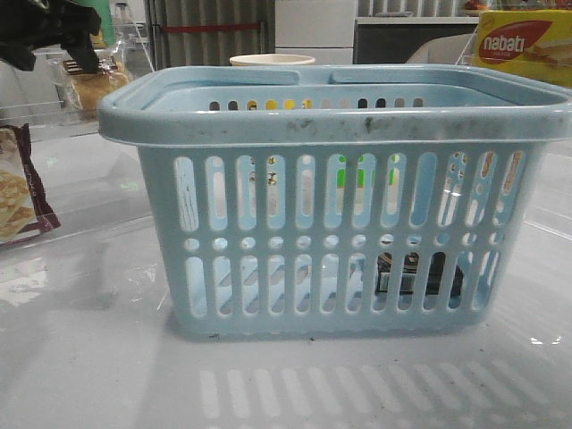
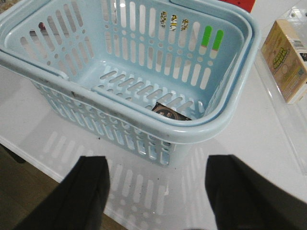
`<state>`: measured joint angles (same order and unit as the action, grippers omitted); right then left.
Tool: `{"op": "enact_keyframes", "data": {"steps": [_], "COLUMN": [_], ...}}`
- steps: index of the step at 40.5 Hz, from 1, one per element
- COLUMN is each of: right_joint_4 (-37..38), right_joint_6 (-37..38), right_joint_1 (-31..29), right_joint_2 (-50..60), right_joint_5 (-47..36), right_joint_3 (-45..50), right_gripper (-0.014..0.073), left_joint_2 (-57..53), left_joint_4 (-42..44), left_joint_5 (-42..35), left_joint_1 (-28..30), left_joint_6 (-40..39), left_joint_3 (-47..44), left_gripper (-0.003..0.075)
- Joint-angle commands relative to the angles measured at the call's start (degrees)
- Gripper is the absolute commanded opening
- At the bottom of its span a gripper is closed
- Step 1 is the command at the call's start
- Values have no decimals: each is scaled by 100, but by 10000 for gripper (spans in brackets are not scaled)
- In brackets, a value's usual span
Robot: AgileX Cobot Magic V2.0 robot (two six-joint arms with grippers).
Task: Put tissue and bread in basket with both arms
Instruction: 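Grasp the wrapped bread cake on the shelf with the left gripper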
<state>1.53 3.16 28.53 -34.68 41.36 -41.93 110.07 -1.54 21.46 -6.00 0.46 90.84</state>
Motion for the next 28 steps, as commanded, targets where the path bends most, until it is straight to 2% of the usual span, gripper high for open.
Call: {"op": "enact_keyframes", "data": {"steps": [1,5,10,13,20,28], "right_joint_4": [56,56,56,56,56,56], "right_joint_6": [-13,-13,-13,-13,-13,-13], "right_joint_1": [5,5,5,5,5,5], "right_joint_2": [-14,-14,-14,-14,-14,-14], "right_joint_5": [-397,-397,-397,-397,-397,-397], "right_joint_3": [-157,-157,-157,-157,-157,-157], "right_gripper": [539,539,539,539,539,539], "left_joint_2": [-15,200,310,332,332,202], "left_joint_4": [-177,-184,-184,-184,-184,-184], "left_joint_5": [-799,-1260,-1487,-1485,-1474,-1159], "left_joint_1": [6,6,6,6,6,-8], "left_joint_6": [-46,-46,-46,-46,-46,-46], "left_joint_3": [390,435,435,435,435,435], "left_gripper": [568,568,552,494,289,128]}}
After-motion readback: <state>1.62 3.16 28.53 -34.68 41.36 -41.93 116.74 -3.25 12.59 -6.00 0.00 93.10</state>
